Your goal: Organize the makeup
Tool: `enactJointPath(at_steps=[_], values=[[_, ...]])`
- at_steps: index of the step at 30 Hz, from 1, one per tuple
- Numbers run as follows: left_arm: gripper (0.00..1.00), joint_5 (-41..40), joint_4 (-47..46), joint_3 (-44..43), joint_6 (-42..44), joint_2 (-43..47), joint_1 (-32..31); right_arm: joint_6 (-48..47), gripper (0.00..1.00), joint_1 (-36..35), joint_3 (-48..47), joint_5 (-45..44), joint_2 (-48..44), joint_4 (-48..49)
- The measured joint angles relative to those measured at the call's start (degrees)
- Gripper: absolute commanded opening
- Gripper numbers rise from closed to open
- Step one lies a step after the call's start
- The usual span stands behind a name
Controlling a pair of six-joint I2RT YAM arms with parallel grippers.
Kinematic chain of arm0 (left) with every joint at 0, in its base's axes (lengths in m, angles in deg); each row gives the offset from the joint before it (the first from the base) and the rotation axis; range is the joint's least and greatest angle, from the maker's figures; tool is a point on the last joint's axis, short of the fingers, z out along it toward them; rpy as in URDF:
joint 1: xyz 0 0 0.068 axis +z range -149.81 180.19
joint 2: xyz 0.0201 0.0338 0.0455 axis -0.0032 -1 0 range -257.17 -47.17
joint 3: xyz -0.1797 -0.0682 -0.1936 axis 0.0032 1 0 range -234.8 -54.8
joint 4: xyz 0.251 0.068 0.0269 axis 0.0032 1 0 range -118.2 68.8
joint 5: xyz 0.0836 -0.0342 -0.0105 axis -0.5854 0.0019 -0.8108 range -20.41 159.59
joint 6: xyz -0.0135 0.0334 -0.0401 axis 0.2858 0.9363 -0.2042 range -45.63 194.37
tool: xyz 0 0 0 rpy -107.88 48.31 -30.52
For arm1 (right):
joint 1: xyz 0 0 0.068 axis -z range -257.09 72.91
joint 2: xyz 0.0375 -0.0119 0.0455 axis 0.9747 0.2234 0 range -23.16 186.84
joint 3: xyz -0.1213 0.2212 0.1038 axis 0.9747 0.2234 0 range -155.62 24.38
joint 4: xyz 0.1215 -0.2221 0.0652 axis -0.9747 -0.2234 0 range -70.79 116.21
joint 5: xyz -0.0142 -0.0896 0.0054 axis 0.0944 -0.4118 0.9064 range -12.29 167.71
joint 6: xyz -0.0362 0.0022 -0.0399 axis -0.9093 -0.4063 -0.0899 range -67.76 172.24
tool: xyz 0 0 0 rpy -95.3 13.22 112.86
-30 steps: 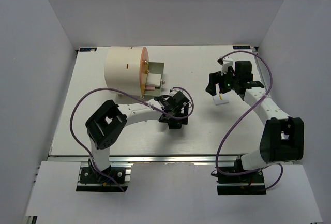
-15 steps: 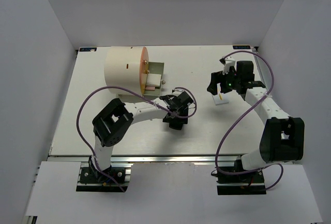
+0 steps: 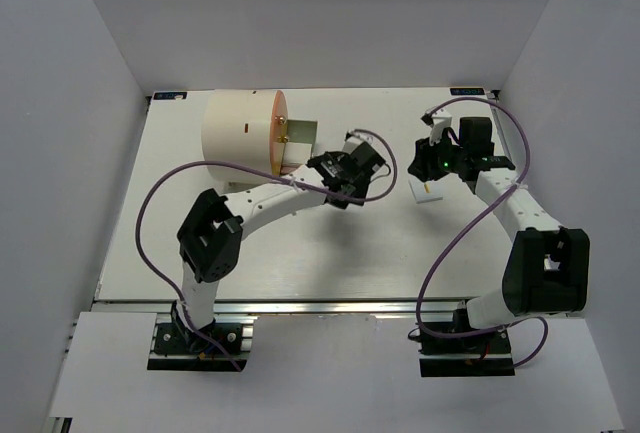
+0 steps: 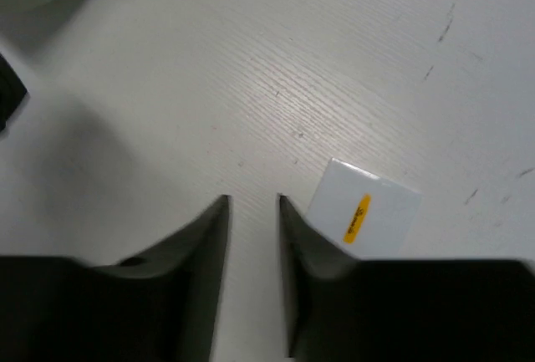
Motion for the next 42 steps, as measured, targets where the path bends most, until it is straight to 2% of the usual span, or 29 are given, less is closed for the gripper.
enactJointPath(at_steps=[1, 2, 7, 11, 15, 17, 18, 19, 20, 21, 23, 24, 31, 33, 42], values=[[0.23, -1.4, 0.4, -2.0, 1.5, 0.3, 0.8, -0.7, 0.20, 0.0, 0.0, 0.7, -0.1, 0.0], [0.22, -2.7, 0.7, -3.6, 2.7, 0.5, 1.7, -1.2, 0.19, 0.0, 0.0, 1.2, -0.3, 0.0], [0.19, -10.3, 3.2, -10.5, 7.6, -0.2, 7.9, -2.1, 0.18, 0.0, 0.0, 2.3, -0.6, 0.3], [0.10, -17.4, 4.5, -17.7, 11.8, -4.8, 11.3, -2.1, 0.18, 0.0, 0.0, 2.3, -0.6, 0.4], [0.10, -21.0, 4.4, -20.6, 14.4, -10.0, 11.8, -2.1, 0.22, 0.0, 0.0, 2.2, -0.6, 0.4], [0.14, -21.8, 4.8, -20.6, 15.1, -11.7, 11.8, -2.1, 0.37, 0.0, 0.0, 2.2, -0.6, 0.4], [0.16, -22.2, 5.0, -20.6, 15.3, -12.4, 11.8, -2.0, 0.45, 0.0, 0.0, 2.2, -0.6, 0.4], [0.27, -22.5, 5.2, -20.6, 15.5, -12.9, 11.8, -2.2, 0.66, 0.0, 0.0, 2.2, -0.6, 0.4], [0.31, -22.6, 5.3, -20.4, 15.6, -13.2, 11.8, -2.0, 0.75, 0.0, 0.0, 2.3, -0.6, 0.3], [0.35, -23.1, 5.4, -20.3, 15.7, -13.3, 11.8, -2.4, 0.89, 0.0, 0.0, 2.4, -0.6, 0.3], [0.53, -23.9, 5.4, -20.2, 15.8, -13.3, 11.9, -2.8, 0.89, 0.0, 0.0, 2.6, -0.6, 0.3], [0.66, -24.4, 5.2, -20.2, 15.9, -13.3, 12.0, -3.1, 0.89, 0.0, 0.0, 2.8, -0.6, 0.3], [0.95, -23.9, 5.1, -20.2, 15.8, -13.3, 12.3, -3.4, 0.89, 0.0, -0.3, 1.4, 0.0, -0.1], [0.98, -23.4, 5.0, -20.2, 15.7, -13.3, 12.4, -3.5, 0.89, 0.0, -0.6, 0.5, 0.4, -0.2], [0.98, -22.3, 6.2, -20.6, 14.4, -13.3, 12.3, -3.7, 0.89, 0.0, -0.7, -1.6, 0.8, -0.6]])
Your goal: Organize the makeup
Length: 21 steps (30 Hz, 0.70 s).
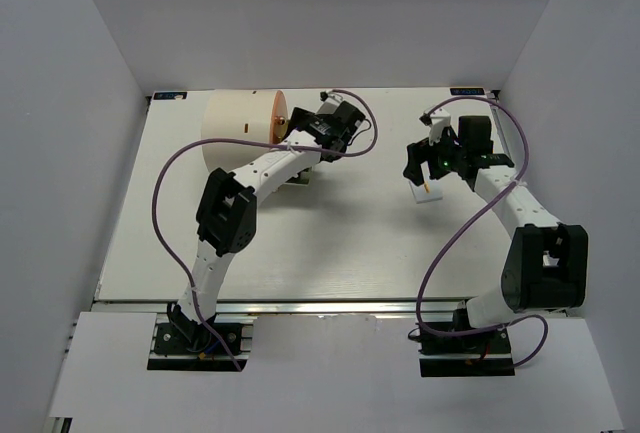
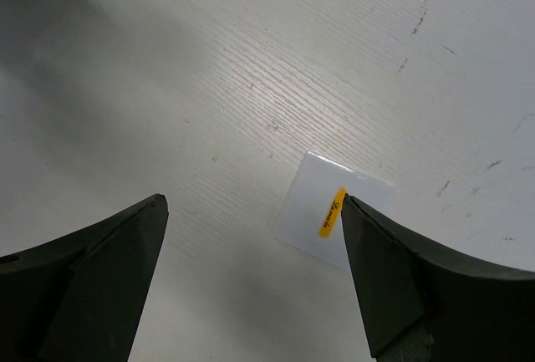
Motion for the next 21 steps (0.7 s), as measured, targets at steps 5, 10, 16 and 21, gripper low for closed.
enactJointPath(at_steps=[5, 10, 16, 21], values=[[0.98, 5.3, 0.9, -1.8, -2.2, 1.6, 0.0, 0.3, 0.89, 0.0, -2.2, -4.9, 3.1, -2.3], [0.98, 13.7, -2.6, 2.7, -4.0, 11.8, 0.0, 2.6, 0.89, 0.0, -2.5, -12.3, 7.9, -4.3], [0.98, 20.4, -9.4, 11.4, -6.6, 29.4, 0.0, 3.6, 0.89, -0.2, -2.8, -19.5, 13.5, -5.7], [0.98, 22.7, -12.8, 19.5, -9.4, 40.1, 0.0, 3.6, 0.89, -0.3, -4.4, -20.6, 18.0, -6.1]])
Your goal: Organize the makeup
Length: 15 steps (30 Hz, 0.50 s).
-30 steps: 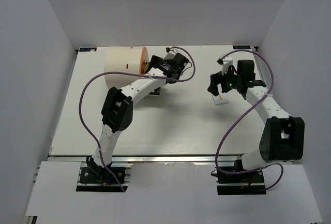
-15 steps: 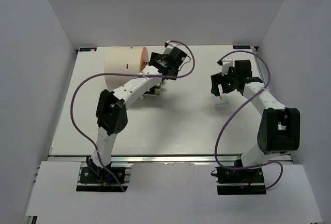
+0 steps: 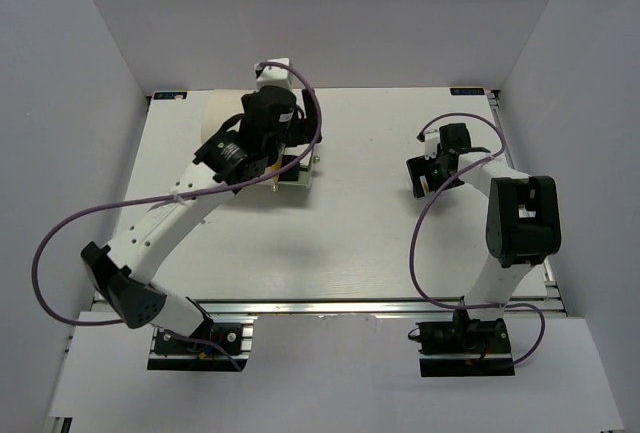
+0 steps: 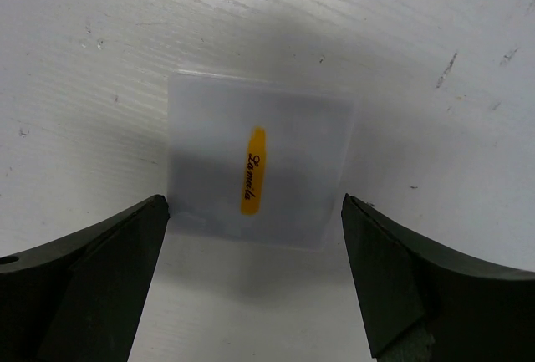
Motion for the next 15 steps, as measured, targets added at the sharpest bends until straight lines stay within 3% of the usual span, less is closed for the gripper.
enactJointPath(at_steps=[10, 15], values=[[0.98, -1.5, -0.2, 13.2, -6.0, 10.8, 0.0, 0.8, 0.89, -0.3, -3.4, 0.5, 4.4, -0.8], [0.98, -4.1, 0.7, 16.4, -8.5, 15.5, 0.4, 0.7, 0.80, -0.7, -3.5, 0.2, 4.6, -0.8]])
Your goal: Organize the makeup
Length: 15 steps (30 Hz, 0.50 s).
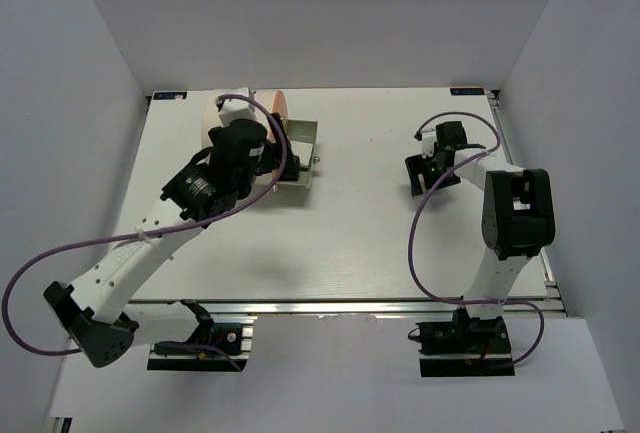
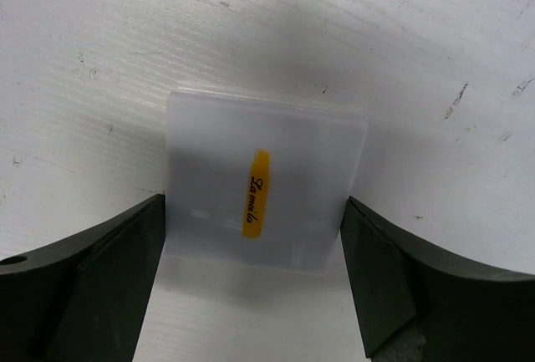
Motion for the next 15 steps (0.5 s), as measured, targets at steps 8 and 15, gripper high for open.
enactJointPath(at_steps=[8, 15], values=[[0.98, -3.2, 0.8, 3.6, -3.9, 6.2, 0.8, -1.6, 0.22, -0.1, 0.0, 1.1, 0.0, 0.3], [0.98, -2.3, 0.3, 7.9, -8.0, 7.0, 2.0, -8.2, 0.00, -0.8, -6.7, 16.4, -0.1, -3.8]])
